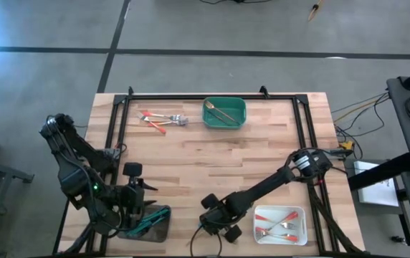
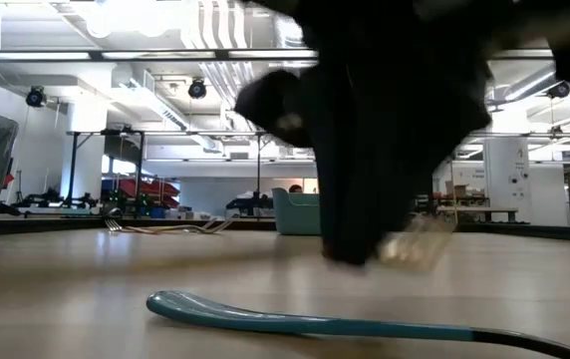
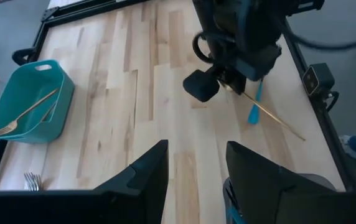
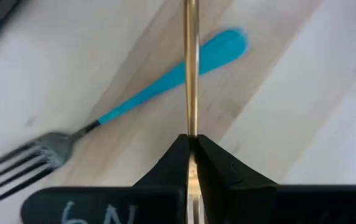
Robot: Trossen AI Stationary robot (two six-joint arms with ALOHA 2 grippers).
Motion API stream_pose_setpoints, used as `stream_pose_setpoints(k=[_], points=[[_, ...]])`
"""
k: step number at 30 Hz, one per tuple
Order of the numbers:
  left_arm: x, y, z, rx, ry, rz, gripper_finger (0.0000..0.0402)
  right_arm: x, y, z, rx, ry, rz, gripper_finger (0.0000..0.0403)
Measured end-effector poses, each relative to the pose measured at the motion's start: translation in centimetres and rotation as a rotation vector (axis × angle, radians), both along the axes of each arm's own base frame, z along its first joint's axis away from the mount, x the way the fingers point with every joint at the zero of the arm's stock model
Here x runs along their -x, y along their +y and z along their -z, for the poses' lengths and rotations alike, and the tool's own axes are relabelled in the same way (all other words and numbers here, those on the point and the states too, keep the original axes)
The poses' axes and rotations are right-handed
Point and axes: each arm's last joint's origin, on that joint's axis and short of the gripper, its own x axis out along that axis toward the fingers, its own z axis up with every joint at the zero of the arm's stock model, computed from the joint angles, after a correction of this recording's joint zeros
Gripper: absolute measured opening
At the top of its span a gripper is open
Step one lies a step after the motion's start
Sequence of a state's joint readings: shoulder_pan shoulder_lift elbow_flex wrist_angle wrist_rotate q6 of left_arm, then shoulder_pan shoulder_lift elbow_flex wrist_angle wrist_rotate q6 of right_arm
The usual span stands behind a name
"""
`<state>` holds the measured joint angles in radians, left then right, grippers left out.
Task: Sort silverware by color (type)
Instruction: Put the gold fork into the green bin
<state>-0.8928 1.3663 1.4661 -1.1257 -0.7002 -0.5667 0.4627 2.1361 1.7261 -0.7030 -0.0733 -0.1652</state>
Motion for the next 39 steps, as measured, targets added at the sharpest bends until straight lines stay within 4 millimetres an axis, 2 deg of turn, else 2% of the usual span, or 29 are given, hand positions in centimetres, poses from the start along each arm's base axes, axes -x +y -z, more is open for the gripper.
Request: stream_pose_setpoints(k=[9, 16, 22, 30, 39], points=[[0.0, 0.1, 0.0, -0.008, 0.005, -0.001, 0.0144, -0.7, -1.3, -4.1, -0.07, -0.092, 0.061, 0.0009], [0.1, 0.4, 0.0, -0.048, -0.01, -0.024, 0.0144, -1.4, -5.7, -6.7, -0.089, -0.11, 0.204, 0.0009], [0.5, 1.1, -0.1, -0.056, -0.021, -0.082, 0.0144, -1.1, -11.9, -9.5, -0.039, -0.111, 0.261, 0.0009], [0.9, 2.6, -0.6, -0.07, -0.107, -0.24, 0.0144, -0.1, -22.1, -12.9, 0.049, -0.193, 0.375, 0.0009], [-0.2, 4.6, -0.7, -0.059, -0.176, -0.429, 0.0144, 2.4, -33.4, -13.1, 0.139, -0.173, 0.518, 0.0009]])
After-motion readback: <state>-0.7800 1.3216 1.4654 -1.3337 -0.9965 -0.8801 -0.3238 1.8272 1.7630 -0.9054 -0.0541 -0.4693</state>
